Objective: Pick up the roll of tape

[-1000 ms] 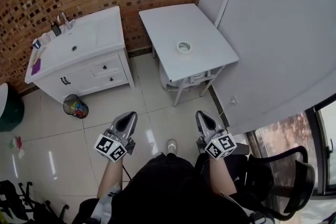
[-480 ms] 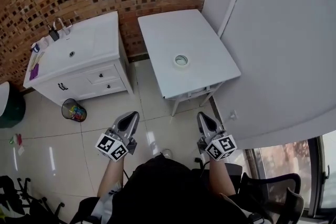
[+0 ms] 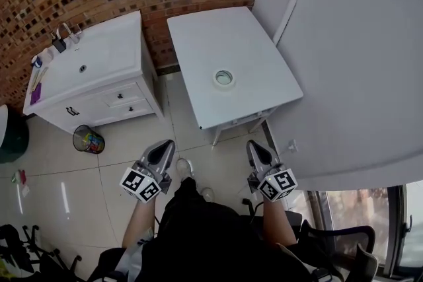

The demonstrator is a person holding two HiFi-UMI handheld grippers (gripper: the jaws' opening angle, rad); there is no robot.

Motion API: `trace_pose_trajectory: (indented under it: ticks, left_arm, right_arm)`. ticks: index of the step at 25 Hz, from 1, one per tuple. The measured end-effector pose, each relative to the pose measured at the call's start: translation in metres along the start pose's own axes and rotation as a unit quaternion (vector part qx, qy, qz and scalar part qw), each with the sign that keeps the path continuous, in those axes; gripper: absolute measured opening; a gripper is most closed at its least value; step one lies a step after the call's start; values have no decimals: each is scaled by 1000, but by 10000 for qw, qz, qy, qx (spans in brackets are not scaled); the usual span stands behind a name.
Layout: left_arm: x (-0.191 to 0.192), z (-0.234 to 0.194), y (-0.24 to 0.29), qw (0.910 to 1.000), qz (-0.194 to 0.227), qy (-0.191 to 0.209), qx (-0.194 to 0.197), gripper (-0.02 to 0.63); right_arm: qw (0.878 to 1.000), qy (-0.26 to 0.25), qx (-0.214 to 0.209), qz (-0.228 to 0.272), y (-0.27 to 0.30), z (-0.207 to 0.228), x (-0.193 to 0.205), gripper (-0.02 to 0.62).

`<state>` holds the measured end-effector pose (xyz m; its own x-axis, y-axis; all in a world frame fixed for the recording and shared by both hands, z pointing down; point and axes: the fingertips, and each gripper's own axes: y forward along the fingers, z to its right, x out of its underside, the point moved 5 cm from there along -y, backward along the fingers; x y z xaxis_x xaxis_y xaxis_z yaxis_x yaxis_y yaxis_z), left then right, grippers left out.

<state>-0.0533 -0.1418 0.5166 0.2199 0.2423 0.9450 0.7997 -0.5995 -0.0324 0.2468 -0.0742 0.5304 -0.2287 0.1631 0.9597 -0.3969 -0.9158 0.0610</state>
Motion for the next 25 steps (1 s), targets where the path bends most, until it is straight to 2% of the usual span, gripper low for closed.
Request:
trace_pose_trajectory:
  ticks: [5, 12, 18, 25]
  left_arm:
    - [3, -22, 23, 9998, -98, 141, 110, 2]
    - [-9, -68, 61, 9997, -57, 62, 219, 2]
    - [-42, -109, 98, 9992, 19, 225, 344, 2]
    - [-57, -158, 132, 9980, 76, 332, 528, 2]
  right_arm:
    - [9998, 35, 197, -65, 20, 17, 3, 6]
    - [9995, -98, 268, -95, 73, 32, -12, 6]
    - [9991, -316, 264, -113, 131, 46, -28, 6]
    - [9967, -695, 266, -334, 192, 51, -41, 6]
